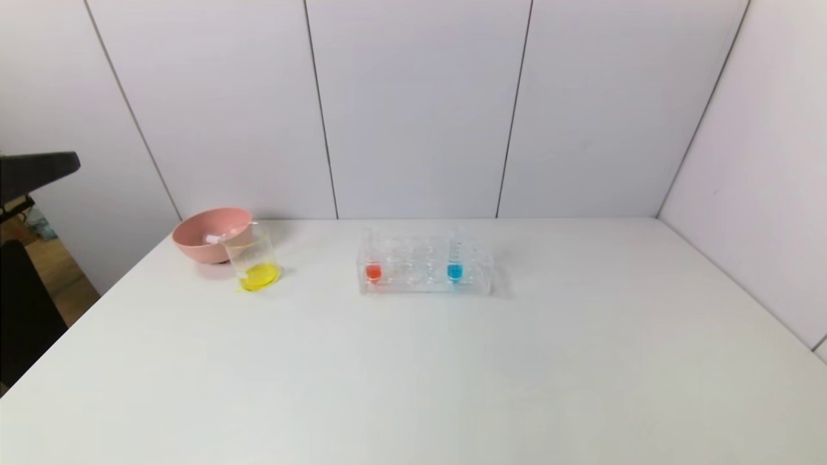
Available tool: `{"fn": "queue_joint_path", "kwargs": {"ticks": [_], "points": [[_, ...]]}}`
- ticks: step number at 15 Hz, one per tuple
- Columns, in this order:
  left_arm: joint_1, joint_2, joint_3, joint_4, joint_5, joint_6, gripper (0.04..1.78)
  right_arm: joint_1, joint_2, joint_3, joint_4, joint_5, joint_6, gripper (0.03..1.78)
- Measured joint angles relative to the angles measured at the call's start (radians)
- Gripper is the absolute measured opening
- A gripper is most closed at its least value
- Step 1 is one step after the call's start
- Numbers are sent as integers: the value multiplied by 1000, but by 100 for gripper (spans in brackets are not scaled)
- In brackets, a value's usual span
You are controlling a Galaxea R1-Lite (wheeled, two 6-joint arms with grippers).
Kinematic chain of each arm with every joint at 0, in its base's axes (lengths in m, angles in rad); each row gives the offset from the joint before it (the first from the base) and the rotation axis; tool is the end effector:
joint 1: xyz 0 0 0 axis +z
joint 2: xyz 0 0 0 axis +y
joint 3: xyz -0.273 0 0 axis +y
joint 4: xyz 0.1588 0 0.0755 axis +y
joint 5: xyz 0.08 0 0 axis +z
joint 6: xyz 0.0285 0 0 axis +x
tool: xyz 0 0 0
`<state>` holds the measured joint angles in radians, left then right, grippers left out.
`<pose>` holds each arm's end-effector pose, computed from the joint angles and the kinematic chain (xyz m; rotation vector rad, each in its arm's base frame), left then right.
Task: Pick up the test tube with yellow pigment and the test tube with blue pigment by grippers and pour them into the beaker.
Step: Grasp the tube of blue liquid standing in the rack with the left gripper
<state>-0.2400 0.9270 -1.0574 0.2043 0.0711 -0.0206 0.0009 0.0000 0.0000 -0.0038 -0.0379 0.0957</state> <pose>0.0897 -0.0199 0.3059 -0.0091 0.0748 -0.1681 -0.0057 -0.0011 0.0759 0.0958 -0.0056 -0.0368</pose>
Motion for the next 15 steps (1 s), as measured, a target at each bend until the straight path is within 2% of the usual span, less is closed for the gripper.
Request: {"fn": "queue_joint_path", "kwargs": {"ticks": [4,8,15], "points": [[-39,-40,136,-192,8,-19,178,0,0,0,0,0,0,171],[-74,22,154,-289,19,-109,178,0,0,0,0,0,0,171],[-287,275,149,-590,250,-158,178,1,0,0,1,0,0,171]]}}
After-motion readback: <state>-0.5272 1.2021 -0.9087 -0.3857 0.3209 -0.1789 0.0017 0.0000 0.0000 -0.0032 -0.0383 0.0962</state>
